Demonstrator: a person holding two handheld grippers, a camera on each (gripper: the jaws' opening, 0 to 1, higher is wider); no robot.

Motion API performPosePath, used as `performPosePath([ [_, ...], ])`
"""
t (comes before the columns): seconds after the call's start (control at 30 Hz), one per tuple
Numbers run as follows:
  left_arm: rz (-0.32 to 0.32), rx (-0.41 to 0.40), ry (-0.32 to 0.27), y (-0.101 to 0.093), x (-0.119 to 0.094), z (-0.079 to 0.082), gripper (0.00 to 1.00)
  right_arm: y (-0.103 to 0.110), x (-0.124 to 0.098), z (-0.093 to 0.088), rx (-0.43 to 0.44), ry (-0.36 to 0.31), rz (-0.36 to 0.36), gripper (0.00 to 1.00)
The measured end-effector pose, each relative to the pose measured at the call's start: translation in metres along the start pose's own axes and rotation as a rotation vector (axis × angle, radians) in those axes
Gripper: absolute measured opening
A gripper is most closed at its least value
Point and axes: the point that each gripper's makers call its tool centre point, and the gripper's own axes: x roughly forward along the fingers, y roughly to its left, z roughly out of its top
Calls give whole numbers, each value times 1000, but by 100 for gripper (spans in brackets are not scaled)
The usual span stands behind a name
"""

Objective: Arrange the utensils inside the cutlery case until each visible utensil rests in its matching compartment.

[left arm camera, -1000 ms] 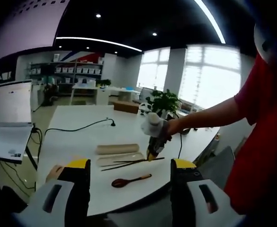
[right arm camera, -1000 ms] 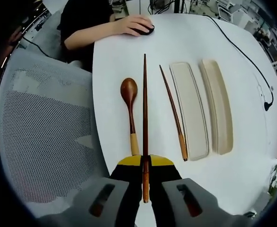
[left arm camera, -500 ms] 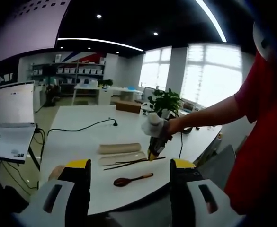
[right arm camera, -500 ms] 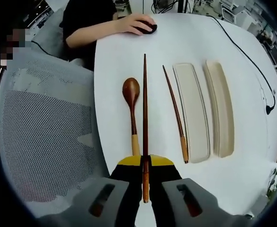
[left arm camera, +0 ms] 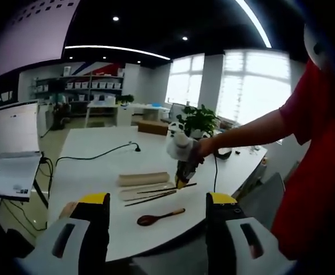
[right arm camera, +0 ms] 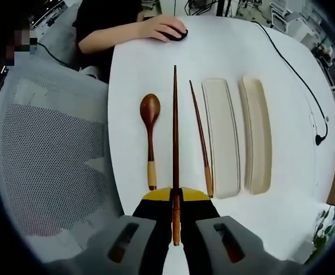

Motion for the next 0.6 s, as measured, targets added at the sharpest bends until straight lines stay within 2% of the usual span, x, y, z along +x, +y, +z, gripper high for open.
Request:
performPosePath([
  [0.3, -6, -7, 10, 1, 1, -6, 70, -21, -17, 5, -39, 16, -25, 0],
  [0.47, 6, -12, -8, 4, 0, -2, 70, -34, -28, 12, -83, 11, -54, 0],
  [0.6, 3, -15, -2, 4, 1, -4, 70, -34, -33, 15, -93, -1, -29, 0],
])
